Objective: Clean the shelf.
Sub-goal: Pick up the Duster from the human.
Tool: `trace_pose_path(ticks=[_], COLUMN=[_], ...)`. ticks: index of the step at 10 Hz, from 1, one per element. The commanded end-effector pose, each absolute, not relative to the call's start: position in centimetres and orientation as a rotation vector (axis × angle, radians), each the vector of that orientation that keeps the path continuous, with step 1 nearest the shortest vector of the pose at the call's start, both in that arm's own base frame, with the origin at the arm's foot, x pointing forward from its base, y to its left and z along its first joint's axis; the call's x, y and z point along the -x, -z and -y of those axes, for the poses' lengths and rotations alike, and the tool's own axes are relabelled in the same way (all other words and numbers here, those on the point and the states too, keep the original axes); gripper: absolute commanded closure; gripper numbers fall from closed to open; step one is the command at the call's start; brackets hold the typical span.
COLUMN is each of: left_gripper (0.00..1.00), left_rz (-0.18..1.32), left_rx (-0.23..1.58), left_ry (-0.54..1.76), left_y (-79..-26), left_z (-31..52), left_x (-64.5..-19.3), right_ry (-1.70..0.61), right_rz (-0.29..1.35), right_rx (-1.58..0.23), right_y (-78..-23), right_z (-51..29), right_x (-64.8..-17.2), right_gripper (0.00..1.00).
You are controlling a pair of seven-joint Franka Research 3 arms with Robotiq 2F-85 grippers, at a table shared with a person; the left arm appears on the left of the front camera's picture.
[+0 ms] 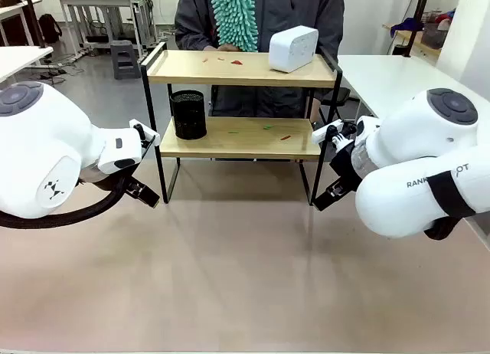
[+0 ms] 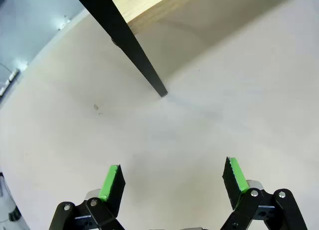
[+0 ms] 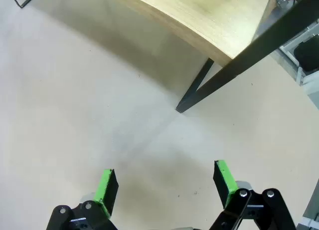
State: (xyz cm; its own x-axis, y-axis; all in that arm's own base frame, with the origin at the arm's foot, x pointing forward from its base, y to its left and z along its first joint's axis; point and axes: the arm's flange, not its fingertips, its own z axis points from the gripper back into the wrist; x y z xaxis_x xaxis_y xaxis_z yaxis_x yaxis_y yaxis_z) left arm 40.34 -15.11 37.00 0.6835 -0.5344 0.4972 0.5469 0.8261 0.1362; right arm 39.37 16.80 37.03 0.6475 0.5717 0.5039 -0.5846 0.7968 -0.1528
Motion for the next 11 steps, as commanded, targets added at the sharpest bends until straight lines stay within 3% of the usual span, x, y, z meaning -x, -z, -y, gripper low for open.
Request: trace_pose_path(ticks=[1,11], left_gripper=[0.0,0.0], left_rz=[0.55,0.55], left_rx=[0.024,0.024], left_ry=[0.606,0.606], left_y=[-37.01,-37.0], left_z=[15.12,15.11], left_x=[-40.33,-40.34], right_ry=[-0.657,-0.658], right_rz=[0.564,0.564], right_rx=[-0.024,-0.024], right_y=[-37.04,-37.03], right_z=[-16.8,-16.81], right_x=[-39.37,-39.36], right_gripper=[0.0,0.0])
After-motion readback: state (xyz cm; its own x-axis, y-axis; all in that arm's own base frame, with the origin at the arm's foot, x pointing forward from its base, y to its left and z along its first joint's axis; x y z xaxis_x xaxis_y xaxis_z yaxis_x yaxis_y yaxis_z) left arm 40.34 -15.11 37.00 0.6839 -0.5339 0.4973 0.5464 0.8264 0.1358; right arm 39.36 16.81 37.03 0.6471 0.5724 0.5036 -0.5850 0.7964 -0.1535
